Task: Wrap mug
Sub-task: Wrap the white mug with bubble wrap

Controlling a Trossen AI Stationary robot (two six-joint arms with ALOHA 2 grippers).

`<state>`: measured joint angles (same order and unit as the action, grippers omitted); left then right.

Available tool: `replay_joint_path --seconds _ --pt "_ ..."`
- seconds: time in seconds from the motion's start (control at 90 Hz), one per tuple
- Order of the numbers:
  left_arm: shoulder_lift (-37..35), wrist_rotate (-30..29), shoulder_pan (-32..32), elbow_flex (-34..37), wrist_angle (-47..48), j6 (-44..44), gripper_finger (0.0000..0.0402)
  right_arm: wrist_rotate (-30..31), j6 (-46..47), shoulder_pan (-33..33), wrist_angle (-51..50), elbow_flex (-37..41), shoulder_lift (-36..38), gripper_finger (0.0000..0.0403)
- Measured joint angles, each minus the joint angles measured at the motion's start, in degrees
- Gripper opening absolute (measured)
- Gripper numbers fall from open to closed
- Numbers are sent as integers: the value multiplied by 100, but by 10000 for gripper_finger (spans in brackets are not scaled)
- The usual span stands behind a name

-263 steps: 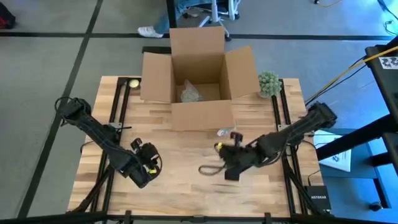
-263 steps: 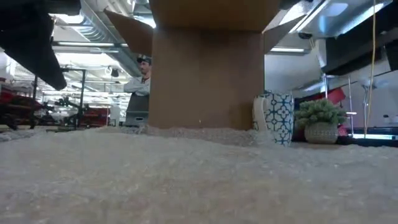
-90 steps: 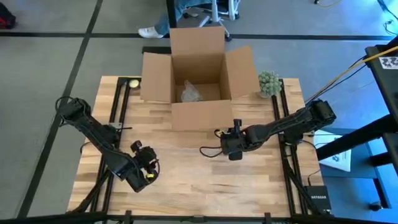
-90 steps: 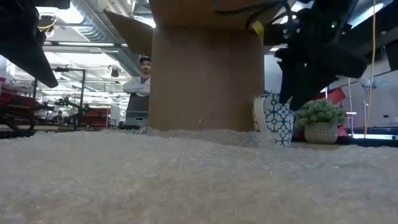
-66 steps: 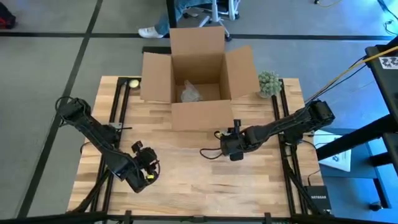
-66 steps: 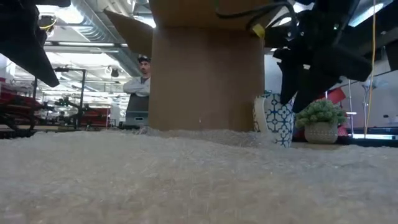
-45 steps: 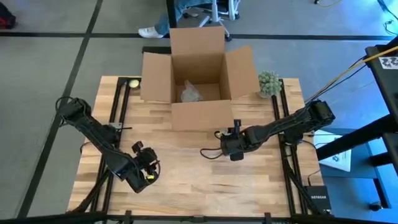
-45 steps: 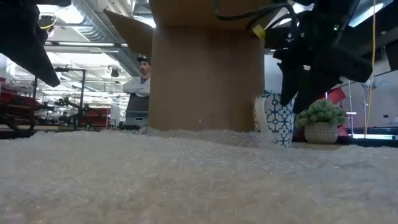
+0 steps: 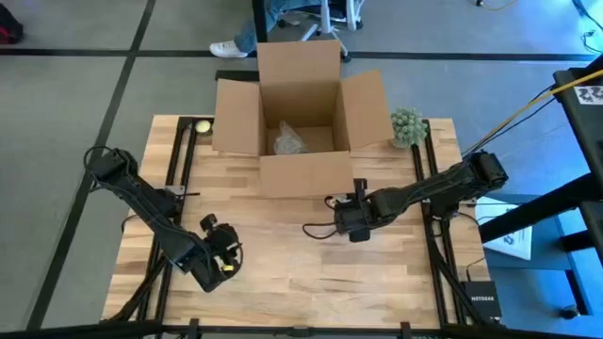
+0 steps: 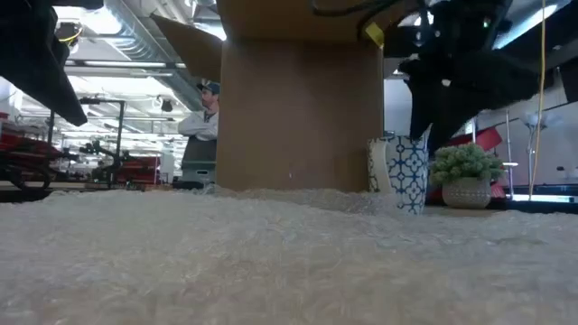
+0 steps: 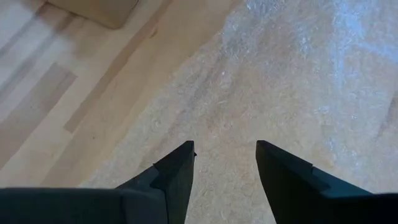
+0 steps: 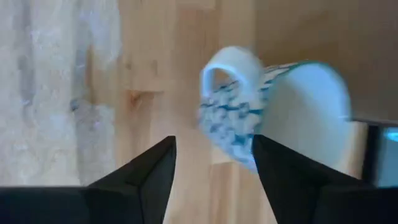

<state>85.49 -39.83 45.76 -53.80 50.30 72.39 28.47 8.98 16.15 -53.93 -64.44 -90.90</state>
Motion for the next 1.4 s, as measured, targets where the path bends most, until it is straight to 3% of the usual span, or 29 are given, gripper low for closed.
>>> replay_joint_path --seconds 0.2,0.533,0.711,0.856,0.911,1.233,1.4 --pt "0 -2 0 0 0 17 156 355 -176 -64 80 89 1 202" --pt "0 1 0 0 -22 18 156 -77 -141 -396 1094 1042 1 193" --pt "0 -2 0 0 -24 -45 156 -655 -198 -392 1338 1227 1 120" --pt "0 -11 1 0 -28 -34 156 -722 -199 -384 1341 1269 -1 27" --pt "0 -12 0 0 -38 -34 156 -719 -197 -381 1337 1263 -1 11" --pt "0 -13 2 0 -37 -23 156 -1055 432 320 338 94 -10 6" --pt "0 -7 2 0 -37 -21 156 -1157 472 946 899 -450 -10 3"
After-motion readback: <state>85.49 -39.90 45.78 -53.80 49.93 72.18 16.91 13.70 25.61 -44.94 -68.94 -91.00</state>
